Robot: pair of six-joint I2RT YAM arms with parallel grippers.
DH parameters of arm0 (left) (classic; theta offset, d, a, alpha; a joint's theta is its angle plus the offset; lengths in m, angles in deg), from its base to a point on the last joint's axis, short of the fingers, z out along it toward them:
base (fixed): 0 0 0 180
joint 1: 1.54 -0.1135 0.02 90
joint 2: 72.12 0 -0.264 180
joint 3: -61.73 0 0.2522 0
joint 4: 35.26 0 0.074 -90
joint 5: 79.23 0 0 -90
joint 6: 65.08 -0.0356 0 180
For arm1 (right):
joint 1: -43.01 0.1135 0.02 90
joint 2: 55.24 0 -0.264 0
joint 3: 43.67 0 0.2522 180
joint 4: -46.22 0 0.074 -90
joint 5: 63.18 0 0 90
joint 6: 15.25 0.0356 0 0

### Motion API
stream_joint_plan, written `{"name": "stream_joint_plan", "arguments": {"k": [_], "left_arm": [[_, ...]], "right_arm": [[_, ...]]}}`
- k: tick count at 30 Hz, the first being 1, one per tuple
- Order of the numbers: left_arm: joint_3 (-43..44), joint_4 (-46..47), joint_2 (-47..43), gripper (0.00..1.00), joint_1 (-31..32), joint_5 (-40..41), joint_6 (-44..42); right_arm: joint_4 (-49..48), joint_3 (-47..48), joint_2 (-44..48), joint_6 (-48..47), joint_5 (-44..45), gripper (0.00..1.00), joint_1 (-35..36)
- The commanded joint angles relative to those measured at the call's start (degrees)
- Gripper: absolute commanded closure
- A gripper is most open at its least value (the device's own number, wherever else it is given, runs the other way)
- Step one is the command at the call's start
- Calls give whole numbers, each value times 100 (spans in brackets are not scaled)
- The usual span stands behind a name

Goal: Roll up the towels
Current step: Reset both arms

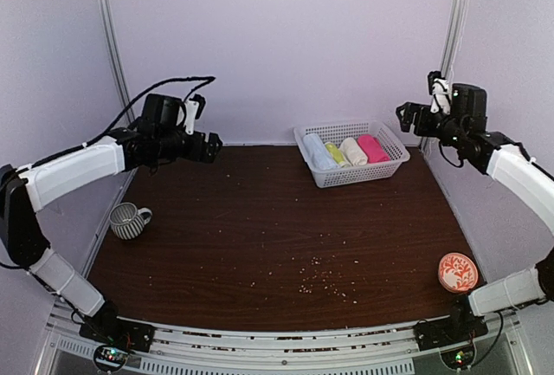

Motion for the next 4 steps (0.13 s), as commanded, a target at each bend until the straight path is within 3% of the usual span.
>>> {"name": "stream_joint_plan", "arguments": {"k": [1, 4], "left_arm": [[401, -2, -795, 2, -21, 494, -443], [74, 279, -1003, 2, -29, 788, -623]], "right_arm": [[-157, 80, 631, -319, 609, 0, -35], [-410, -304, 813, -292, 641, 0, -35]]}}
